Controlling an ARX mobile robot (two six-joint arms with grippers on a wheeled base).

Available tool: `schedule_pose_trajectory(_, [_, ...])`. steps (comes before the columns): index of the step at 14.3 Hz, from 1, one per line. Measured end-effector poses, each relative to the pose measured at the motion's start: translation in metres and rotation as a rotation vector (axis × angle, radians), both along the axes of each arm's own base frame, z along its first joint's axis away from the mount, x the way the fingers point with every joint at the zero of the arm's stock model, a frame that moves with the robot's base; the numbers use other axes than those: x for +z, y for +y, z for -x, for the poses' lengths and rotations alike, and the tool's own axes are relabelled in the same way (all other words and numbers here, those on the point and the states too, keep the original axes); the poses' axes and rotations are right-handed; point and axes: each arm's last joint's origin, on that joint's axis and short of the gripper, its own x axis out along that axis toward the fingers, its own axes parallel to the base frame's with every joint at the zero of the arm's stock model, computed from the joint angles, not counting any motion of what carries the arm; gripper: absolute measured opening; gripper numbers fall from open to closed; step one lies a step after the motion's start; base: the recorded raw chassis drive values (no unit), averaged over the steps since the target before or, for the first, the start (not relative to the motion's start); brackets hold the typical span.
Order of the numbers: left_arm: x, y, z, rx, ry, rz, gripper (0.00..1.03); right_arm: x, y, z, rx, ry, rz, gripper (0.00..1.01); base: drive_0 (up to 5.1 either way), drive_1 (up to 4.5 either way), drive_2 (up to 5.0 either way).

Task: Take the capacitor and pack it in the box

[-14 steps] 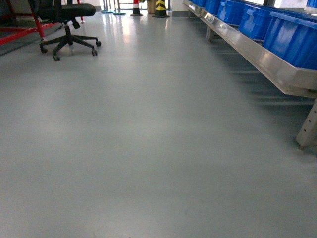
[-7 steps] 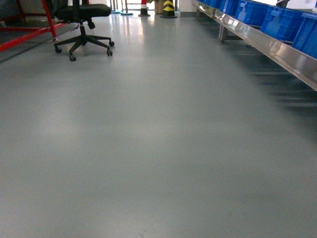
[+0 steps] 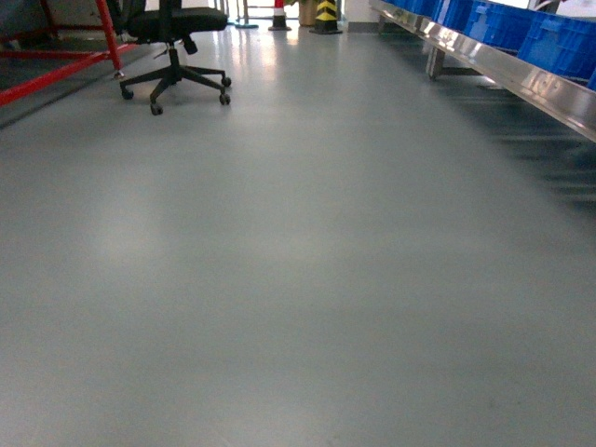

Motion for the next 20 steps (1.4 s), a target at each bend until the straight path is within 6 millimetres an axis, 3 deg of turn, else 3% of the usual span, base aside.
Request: schedule_pose_trajectory(20, [0.0003, 0.0, 0.0, 0.0, -0.003, 0.0, 0.44, -0.0001, 0.0, 0.0, 0.0, 0.001, 0.0, 0.98, -5.0, 2.48, 2.5])
